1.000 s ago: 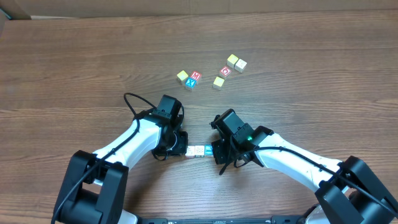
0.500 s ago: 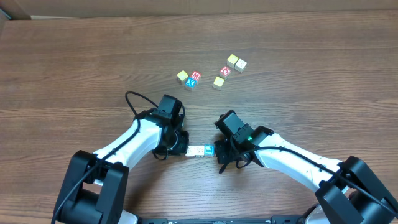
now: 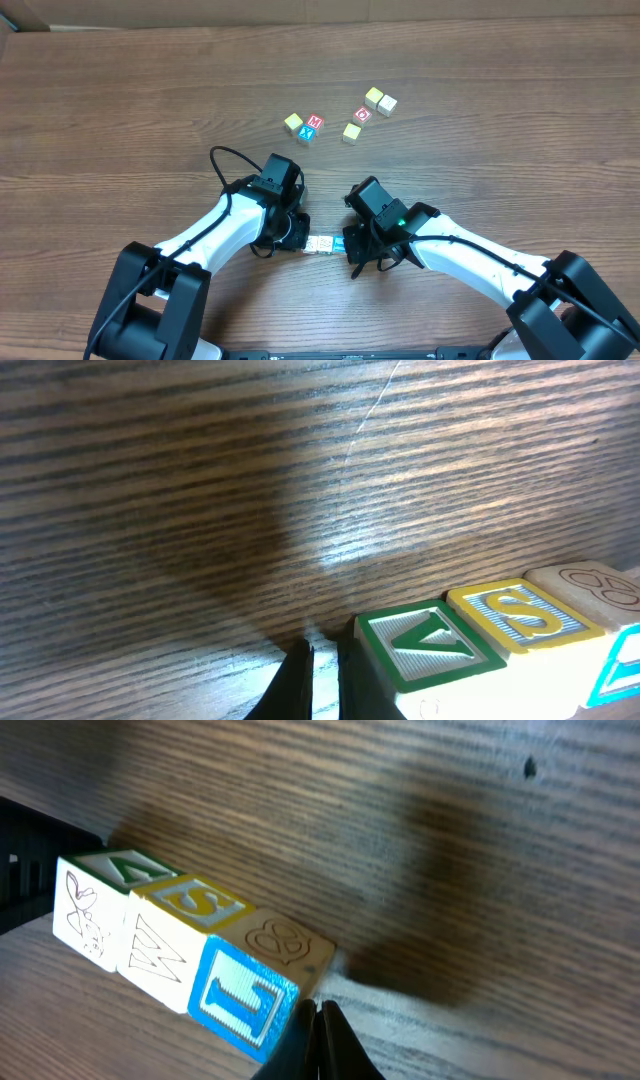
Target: Flip 5 blocks
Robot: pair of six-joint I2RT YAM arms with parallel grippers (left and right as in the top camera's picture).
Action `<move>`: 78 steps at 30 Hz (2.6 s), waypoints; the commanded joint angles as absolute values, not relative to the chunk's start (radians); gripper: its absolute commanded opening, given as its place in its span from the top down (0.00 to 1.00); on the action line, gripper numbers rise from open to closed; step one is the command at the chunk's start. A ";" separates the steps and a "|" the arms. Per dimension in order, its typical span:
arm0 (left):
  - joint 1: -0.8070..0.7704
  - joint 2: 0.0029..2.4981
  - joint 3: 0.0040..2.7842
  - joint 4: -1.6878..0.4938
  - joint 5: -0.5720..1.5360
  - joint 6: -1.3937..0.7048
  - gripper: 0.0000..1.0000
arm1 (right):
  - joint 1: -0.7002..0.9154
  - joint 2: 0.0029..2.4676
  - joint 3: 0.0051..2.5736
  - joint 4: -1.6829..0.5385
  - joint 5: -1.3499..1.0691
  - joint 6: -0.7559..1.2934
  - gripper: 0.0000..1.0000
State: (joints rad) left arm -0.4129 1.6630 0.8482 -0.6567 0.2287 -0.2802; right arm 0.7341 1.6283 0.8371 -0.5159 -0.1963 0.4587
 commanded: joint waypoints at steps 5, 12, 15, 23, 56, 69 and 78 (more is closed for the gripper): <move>-0.419 1.678 0.838 -0.653 0.241 -0.262 0.96 | 0.740 1.633 0.857 -0.506 -0.183 0.633 0.96; -0.419 1.678 0.838 -0.653 0.241 -0.261 0.96 | 0.740 1.636 0.857 -0.497 -0.165 0.711 0.96; -0.419 1.678 0.838 -0.651 0.241 -0.261 0.96 | 0.740 1.653 0.857 -0.502 -0.166 0.711 0.96; -0.419 1.678 0.838 -0.650 0.241 -0.260 0.96 | 0.740 1.708 0.854 -0.490 -0.170 0.711 0.96; -0.421 1.678 0.838 -0.623 0.232 -0.237 0.96 | 0.747 1.711 0.855 -0.499 -0.272 0.783 0.96; -0.493 1.678 0.838 -0.610 0.184 -0.205 0.96 | 0.747 1.711 0.855 -0.521 -0.317 0.873 0.96; -0.505 1.678 0.838 -0.591 0.173 -0.209 0.96 | 0.747 1.711 0.855 -0.537 -0.348 1.003 0.96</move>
State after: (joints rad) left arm -0.4850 1.6627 0.8440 -0.6010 0.1413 -0.2279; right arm 0.7364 1.6955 0.8387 -0.5453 -0.3107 0.9272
